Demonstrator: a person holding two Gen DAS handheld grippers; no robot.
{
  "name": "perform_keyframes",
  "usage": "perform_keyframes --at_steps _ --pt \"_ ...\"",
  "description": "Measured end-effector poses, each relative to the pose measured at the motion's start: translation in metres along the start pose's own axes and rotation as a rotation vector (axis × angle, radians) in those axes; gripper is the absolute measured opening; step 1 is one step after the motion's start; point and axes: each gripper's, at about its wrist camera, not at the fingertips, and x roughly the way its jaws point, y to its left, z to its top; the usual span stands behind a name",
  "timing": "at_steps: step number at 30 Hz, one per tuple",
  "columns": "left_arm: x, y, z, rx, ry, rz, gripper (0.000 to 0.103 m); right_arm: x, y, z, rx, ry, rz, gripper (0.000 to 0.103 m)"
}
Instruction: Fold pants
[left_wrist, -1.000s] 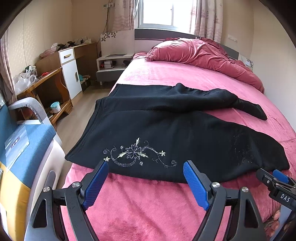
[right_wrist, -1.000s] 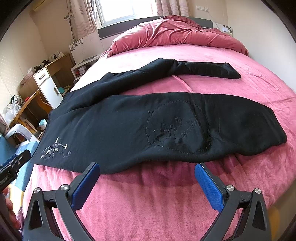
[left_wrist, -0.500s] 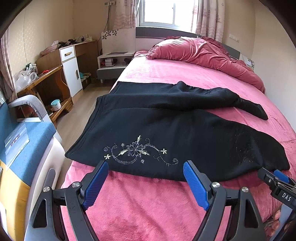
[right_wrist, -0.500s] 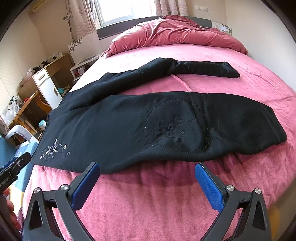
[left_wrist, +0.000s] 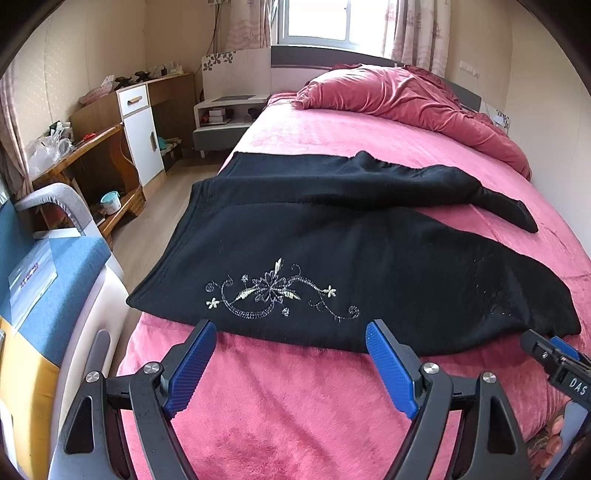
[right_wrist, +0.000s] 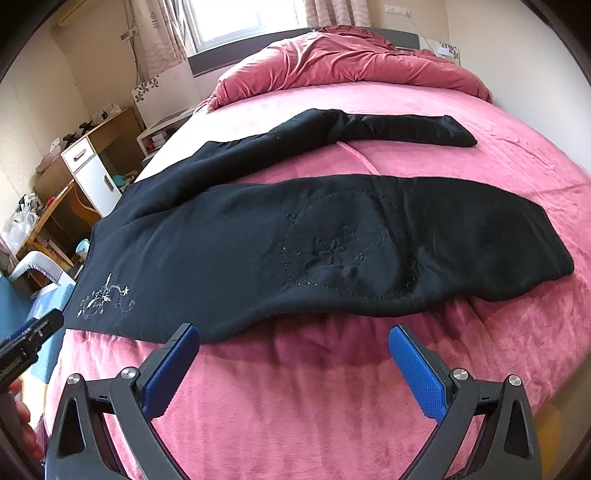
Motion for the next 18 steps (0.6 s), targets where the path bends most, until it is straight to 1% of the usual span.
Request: perform_keyframes --at_steps 2,3,6,8,9,10,11,13,14,15,17,18 --pt "0.007 0.002 -0.001 -0.002 0.026 -0.008 0.085 0.001 -0.005 0.001 0.014 0.009 0.005 0.103" --pt "0.012 0.006 -0.001 -0.013 0.044 -0.025 0.085 0.002 -0.010 0.002 0.027 0.019 0.013 0.103" --pt "0.025 0.022 0.000 -0.071 0.087 -0.054 0.088 -0.001 -0.034 0.005 0.094 0.028 0.032 0.103" --pt "0.033 0.035 0.000 -0.116 0.107 -0.075 0.089 -0.005 -0.059 0.006 0.161 0.028 0.050 0.103" --pt "0.037 0.042 0.000 -0.141 0.114 -0.080 0.091 -0.007 -0.077 0.007 0.212 0.027 0.058 0.103" --pt "0.043 0.051 0.000 -0.165 0.127 -0.078 0.098 -0.010 -0.096 0.006 0.267 0.021 0.055 0.103" --pt "0.048 0.059 0.000 -0.181 0.146 -0.085 0.101 -0.013 -0.113 0.006 0.311 0.011 0.045 0.103" --pt "0.057 0.073 -0.002 -0.212 0.183 -0.096 0.101 -0.019 -0.155 0.002 0.422 -0.019 0.007 0.100" --pt "0.061 0.080 -0.003 -0.230 0.196 -0.091 0.101 -0.021 -0.173 0.000 0.471 -0.026 -0.011 0.094" --pt "0.064 0.086 -0.004 -0.244 0.208 -0.087 0.098 -0.022 -0.193 -0.002 0.526 -0.033 -0.032 0.087" --pt "0.071 0.099 -0.006 -0.279 0.234 -0.091 0.090 -0.023 -0.227 -0.004 0.609 -0.054 -0.078 0.079" --pt "0.073 0.106 -0.007 -0.300 0.245 -0.090 0.083 -0.022 -0.241 -0.003 0.644 -0.062 -0.084 0.078"
